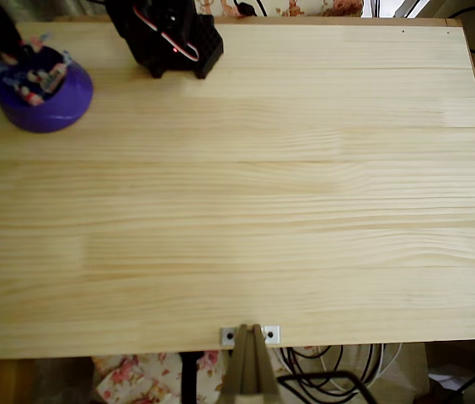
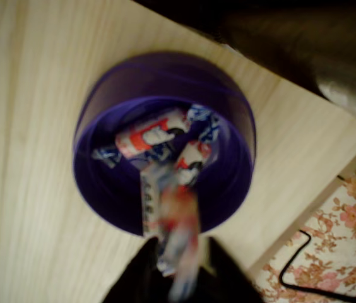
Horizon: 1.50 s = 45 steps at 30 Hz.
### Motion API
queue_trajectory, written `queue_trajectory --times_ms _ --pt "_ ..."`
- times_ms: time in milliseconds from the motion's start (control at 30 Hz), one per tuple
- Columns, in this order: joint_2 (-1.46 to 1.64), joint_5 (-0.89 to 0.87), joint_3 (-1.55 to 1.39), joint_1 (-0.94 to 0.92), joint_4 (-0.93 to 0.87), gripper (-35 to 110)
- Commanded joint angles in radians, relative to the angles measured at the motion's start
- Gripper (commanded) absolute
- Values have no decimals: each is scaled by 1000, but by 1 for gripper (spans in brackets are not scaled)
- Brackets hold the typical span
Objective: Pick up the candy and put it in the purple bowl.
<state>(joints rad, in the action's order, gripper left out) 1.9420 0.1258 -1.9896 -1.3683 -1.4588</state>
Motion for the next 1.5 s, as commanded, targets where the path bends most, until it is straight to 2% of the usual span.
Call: queue_trajectory --times_ms 0,33,100,300,333,433,633,867,1000,1467 --pt "20 0 64 -6 8 22" --pt "17 -2 64 -5 11 22" --pt "11 -2 64 -2 14 33" --pt "-2 -2 74 18 18 34" --pt "-3 -5 78 25 18 32" --pt "2 2 106 41 6 0" --pt "32 11 192 121 -26 0" --pt "71 15 336 385 -75 0" --pt "110 -21 321 574 -48 0" --pt "683 -202 -143 1124 284 0"
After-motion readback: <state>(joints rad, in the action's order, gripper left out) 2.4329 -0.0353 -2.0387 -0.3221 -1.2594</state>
